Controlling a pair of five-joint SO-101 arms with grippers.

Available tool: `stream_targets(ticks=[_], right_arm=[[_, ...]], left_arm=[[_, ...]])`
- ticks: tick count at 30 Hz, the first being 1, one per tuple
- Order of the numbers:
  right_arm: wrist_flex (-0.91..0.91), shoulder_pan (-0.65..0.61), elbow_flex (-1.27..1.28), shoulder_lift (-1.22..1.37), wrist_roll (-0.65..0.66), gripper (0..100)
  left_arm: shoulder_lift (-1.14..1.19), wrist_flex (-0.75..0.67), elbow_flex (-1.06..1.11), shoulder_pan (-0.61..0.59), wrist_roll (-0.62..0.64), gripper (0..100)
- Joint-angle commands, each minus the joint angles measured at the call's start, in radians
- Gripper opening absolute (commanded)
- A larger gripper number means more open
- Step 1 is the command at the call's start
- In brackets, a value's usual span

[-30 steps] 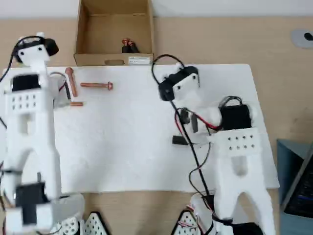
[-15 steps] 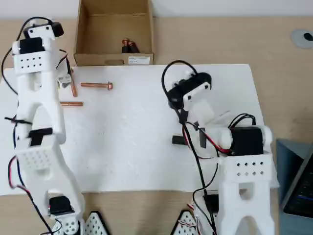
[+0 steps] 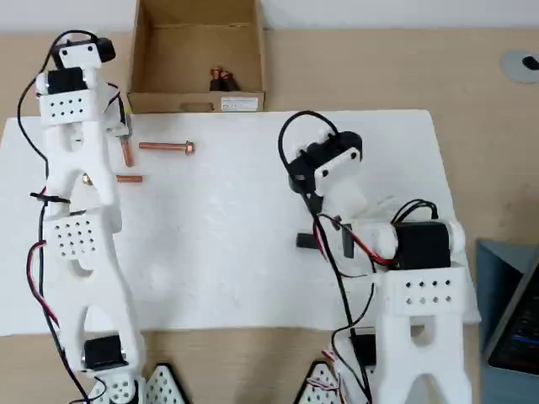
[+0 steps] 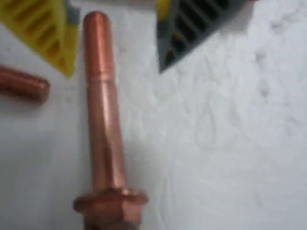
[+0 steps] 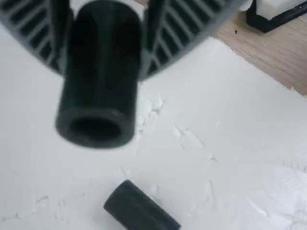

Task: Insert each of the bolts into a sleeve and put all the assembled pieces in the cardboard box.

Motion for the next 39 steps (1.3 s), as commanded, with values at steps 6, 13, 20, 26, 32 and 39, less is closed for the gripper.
stream_targets(ticks=[6,13,20,26,32,39], right_arm=[[-0.018,0.013,0.004,-0.025,-0.006,1.0],[-0.017,0.013,0.004,-0.025,-0.006,1.0],[-0.017,0.013,0.004,-0.025,-0.006,1.0],[-0.017,0.013,0.004,-0.025,-0.006,1.0],[-0.017,0.010,0.004,-0.027,-0.006,1.0],[-0.012,0.012,-0.004,-0.030,-0.006,1.0]], left_arm=[[0.076,-0.040,-0.164,-0.011,-0.017,13],[0.114,-0.098,-0.158,-0.011,-0.015,13],[0.180,-0.146,-0.160,-0.018,-0.014,13],[0.232,-0.152,-0.164,-0.043,-0.012,12],[0.232,-0.147,-0.167,-0.041,-0.012,5],[0.232,-0.104,-0.184,-0.041,-0.011,0]])
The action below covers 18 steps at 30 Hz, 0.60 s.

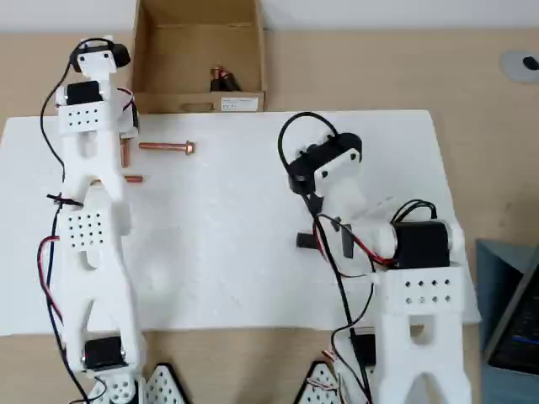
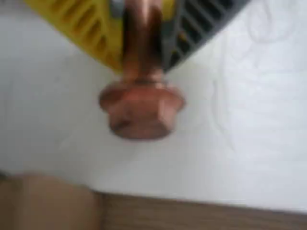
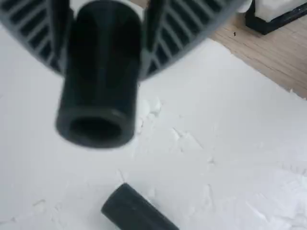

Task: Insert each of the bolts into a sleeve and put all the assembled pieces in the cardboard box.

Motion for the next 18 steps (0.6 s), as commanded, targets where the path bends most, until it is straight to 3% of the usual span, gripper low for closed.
stream_targets(ticks=[1,8,14,18], right_arm=[[-0.011,0.010,-0.012,-0.030,-0.006,1.0],[0.048,0.010,-0.127,-0.030,-0.011,1.0],[0.107,0.008,-0.237,-0.030,-0.015,1.0],[0.109,0.013,-0.268,-0.031,-0.084,1.0]], left_arm=[[-0.001,0.051,-0.054,-0.032,0.002,0],[-0.001,0.238,-0.365,-0.014,0.006,0],[-0.087,0.256,-0.347,0.002,0.141,0],[-0.130,0.256,-0.356,0.012,0.172,0]])
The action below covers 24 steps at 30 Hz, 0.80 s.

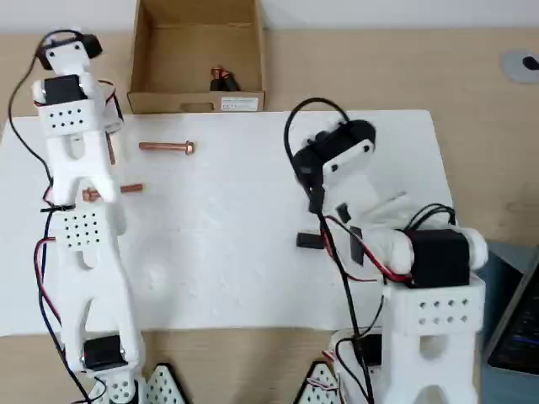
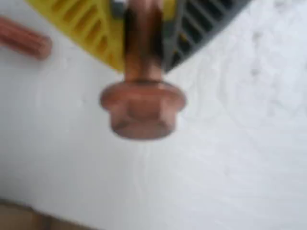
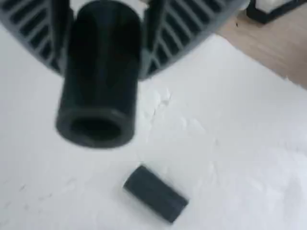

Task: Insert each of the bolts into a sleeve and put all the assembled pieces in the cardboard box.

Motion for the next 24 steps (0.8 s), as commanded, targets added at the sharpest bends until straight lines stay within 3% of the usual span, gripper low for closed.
stream_targets(ticks=[1,15,19,24], right_arm=[[0.020,0.015,-0.068,-0.024,-0.048,1.0],[0.018,0.015,-0.124,-0.266,-0.080,1.0],[0.014,0.016,-0.064,-0.315,-0.081,1.0],[-0.015,0.054,-0.002,-0.407,-0.198,0.9]], left_arm=[[-0.131,0.009,-0.061,0.023,0.014,0],[-0.501,0.009,-0.052,0.031,0.026,0],[-0.611,0.011,-0.051,0.041,0.141,0],[-0.746,0.011,-0.051,0.115,0.163,0]])
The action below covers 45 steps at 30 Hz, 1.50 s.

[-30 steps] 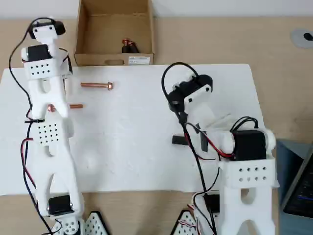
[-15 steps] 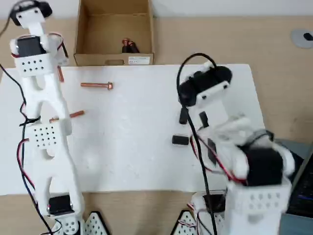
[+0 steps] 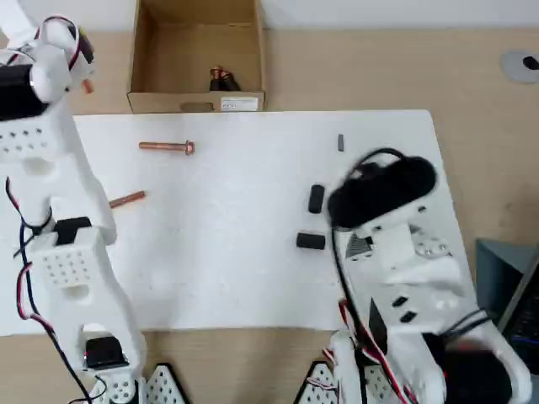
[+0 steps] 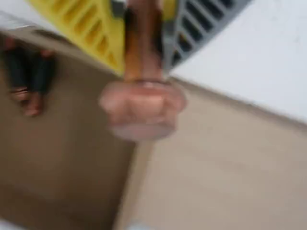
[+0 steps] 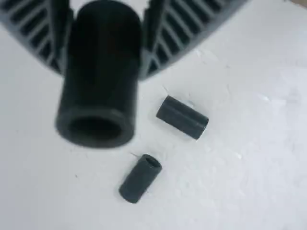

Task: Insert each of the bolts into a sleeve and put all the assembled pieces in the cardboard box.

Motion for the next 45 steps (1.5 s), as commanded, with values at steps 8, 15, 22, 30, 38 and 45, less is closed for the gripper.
stream_targets(ticks=[8,15,22,30,38,45], right_arm=[[-0.138,0.074,0.226,-0.200,-0.069,0.9],[-0.213,0.076,0.383,-0.355,-0.069,0.9],[-0.279,0.076,0.518,-0.472,-0.100,0.9],[-0.374,0.071,0.667,-0.558,-0.176,0.9],[-0.456,-0.085,0.792,-0.630,-0.181,0.9],[-0.557,-0.275,0.915,-0.719,-0.181,0.9]], left_arm=[[-0.374,0.006,0.190,0.196,0.017,0],[-0.704,0.006,0.661,0.210,0.018,0],[-1.035,0.003,1.123,0.210,0.012,0],[-1.359,-0.092,1.573,0.209,0.012,0],[-1.761,-0.373,2.099,0.212,0.017,0],[-2.121,-0.462,2.460,0.212,0.020,0]])
